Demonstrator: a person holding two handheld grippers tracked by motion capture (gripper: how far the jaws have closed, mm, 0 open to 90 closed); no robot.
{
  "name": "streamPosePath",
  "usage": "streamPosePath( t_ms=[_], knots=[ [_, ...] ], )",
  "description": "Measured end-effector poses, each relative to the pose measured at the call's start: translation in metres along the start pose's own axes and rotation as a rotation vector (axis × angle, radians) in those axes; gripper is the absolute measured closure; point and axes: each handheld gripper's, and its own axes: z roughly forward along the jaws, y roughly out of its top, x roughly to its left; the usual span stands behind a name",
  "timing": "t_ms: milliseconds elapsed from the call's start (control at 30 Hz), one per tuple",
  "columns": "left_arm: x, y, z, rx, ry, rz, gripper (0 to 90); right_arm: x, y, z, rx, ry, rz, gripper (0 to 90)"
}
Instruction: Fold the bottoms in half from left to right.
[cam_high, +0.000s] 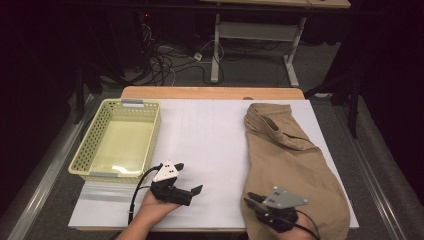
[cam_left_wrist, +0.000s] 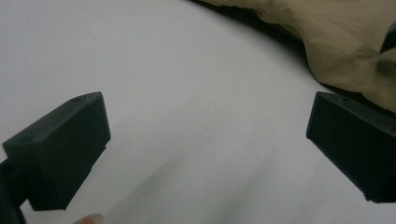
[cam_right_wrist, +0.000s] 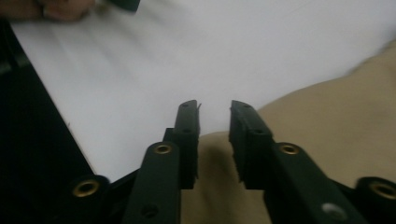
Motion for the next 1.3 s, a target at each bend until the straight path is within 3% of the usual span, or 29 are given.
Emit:
streamPosePath(
  t_ms=[100,167,233,400,767,900,1033,1300],
  knots=[
    [0.000,0.000,0.000,0.000,-0.001,0.003,0.0,0.008,-0.002,0.023,0.075,0.005,-0.013,63.0],
    [0.000,0.000,0.000,-0.001,-0.001,0.004,0.0,0.010,-0.004,0.032,0.130,-0.025,-0.026,59.2],
    [-0.001,0.000,0.000,0.000,-0.001,0.006,0.0,0.009,-0.006,0.033,0.134,-0.037,-0.008,58.4],
    [-0.001,0.000,0.000,0.003,-0.006,0.009,0.0,0.004,-0.011,0.027,0.140,-0.035,0.022,67.7],
    [-0.001,0.000,0.000,0.003,0.000,0.017,0.0,0.006,-0.013,0.026,0.135,-0.072,0.008,89.8],
    [-0.002,0.000,0.000,0.002,0.004,0.018,0.0,0.005,-0.013,0.025,0.135,-0.068,0.019,90.0],
    [-0.002,0.000,0.000,0.004,0.005,0.016,0.0,0.000,-0.010,0.012,0.062,-0.029,0.036,90.0],
    [-0.003,0.000,0.000,0.005,0.018,0.019,0.0,-0.012,-0.005,-0.023,-0.060,-0.027,0.061,90.0]
  ],
)
